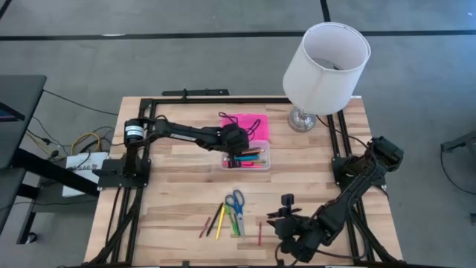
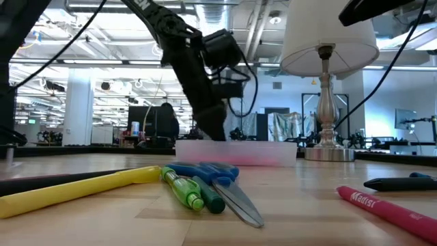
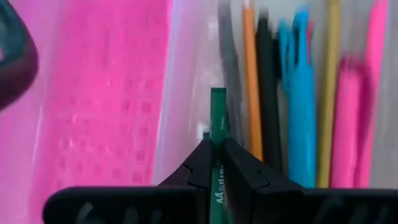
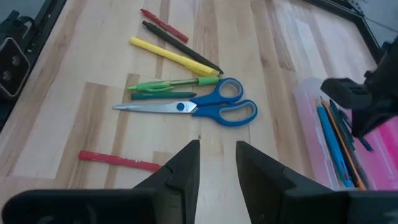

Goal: Pick & place school supplies into a supply box
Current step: Put the left green crayon into the supply box, then put the right black pen into the supply box

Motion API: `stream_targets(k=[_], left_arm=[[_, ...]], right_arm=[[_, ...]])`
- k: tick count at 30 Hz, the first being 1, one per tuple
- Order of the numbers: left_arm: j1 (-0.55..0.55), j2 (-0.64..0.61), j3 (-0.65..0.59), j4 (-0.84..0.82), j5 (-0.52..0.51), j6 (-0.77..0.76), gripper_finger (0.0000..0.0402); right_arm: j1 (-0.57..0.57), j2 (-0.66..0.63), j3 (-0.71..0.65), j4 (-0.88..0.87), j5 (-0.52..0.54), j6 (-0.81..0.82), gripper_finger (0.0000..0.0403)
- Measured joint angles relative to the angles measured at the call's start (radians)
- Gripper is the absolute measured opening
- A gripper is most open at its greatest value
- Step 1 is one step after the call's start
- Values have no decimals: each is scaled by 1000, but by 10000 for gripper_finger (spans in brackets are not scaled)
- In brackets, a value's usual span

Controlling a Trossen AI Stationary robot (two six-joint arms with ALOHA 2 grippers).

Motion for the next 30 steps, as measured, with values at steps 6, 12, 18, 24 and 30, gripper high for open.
stream_targets(k=[6, 12, 18, 24, 30], left_arm=[[6, -4, 0, -38, -7, 17, 15], [-10, -5, 0, -81, -3, 52, 47], [-22, -5, 0, -80, -57, 52, 94], [-23, -13, 5, -90, -59, 46, 109], [-38, -72, 85, -215, -12, -31, 109]], right_arm=[[1, 0, 0, -1, 0, 0, 98], [1, 0, 0, 3, 1, 1, 98], [1, 0, 0, 3, 1, 1, 98], [1, 0, 0, 2, 2, 1, 98], [1, 0, 0, 2, 2, 1, 98]])
